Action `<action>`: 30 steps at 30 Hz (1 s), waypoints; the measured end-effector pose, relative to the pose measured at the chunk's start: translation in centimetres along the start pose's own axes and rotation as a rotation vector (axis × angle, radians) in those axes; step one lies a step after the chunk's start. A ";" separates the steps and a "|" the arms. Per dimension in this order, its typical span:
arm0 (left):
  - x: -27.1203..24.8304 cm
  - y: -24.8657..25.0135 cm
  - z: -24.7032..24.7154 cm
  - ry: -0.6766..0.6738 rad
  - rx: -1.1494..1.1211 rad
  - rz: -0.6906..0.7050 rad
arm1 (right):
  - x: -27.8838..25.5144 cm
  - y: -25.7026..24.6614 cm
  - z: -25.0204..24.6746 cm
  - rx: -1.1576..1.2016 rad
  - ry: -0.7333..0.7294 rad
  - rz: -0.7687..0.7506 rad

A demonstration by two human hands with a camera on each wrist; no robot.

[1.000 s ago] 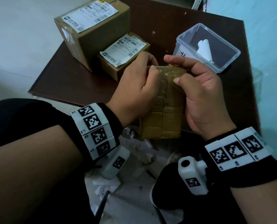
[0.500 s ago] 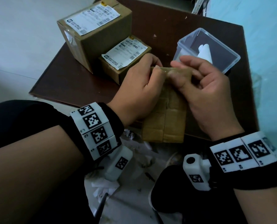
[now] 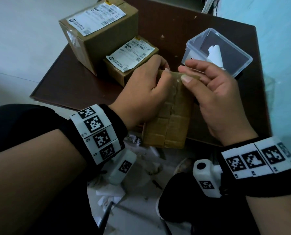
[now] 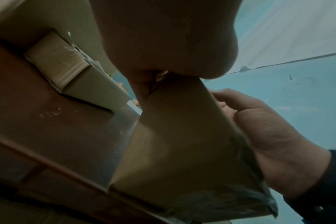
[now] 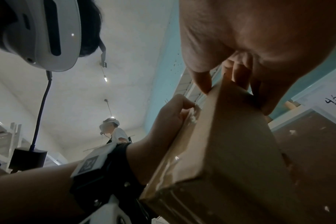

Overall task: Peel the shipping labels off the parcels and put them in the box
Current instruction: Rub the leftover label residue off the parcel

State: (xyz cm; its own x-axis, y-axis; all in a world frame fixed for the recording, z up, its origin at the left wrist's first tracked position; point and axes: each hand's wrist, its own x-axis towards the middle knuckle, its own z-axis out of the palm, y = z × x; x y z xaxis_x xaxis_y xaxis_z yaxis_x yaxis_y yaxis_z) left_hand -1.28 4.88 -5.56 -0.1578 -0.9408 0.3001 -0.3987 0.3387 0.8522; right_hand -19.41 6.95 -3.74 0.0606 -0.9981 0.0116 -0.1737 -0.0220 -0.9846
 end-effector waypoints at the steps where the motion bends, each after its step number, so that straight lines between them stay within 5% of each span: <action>1: 0.0 0.0 0.0 -0.004 -0.007 0.000 | 0.0 0.0 0.0 0.014 -0.002 0.003; 6: 0.2 -0.1 0.2 0.001 -0.053 -0.061 | 0.1 0.1 -0.2 0.109 0.009 -0.002; 11: 0.7 0.5 0.6 0.151 -0.356 -0.152 | -0.1 -0.1 0.5 0.266 -0.004 0.039; 20: 1.2 -0.9 -0.2 0.192 0.027 0.230 | -0.2 0.2 1.2 0.186 0.066 -0.016; 30: 0.6 -1.2 0.1 0.179 0.090 0.294 | -0.7 0.0 1.8 0.160 0.069 -0.066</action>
State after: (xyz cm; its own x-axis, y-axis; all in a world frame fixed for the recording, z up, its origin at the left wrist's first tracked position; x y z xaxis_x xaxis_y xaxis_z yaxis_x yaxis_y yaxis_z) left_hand -1.02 3.88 -6.40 -0.1196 -0.7878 0.6042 -0.4392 0.5878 0.6794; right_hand -17.71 7.75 -4.10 -0.0018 -0.9965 0.0835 -0.0124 -0.0835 -0.9964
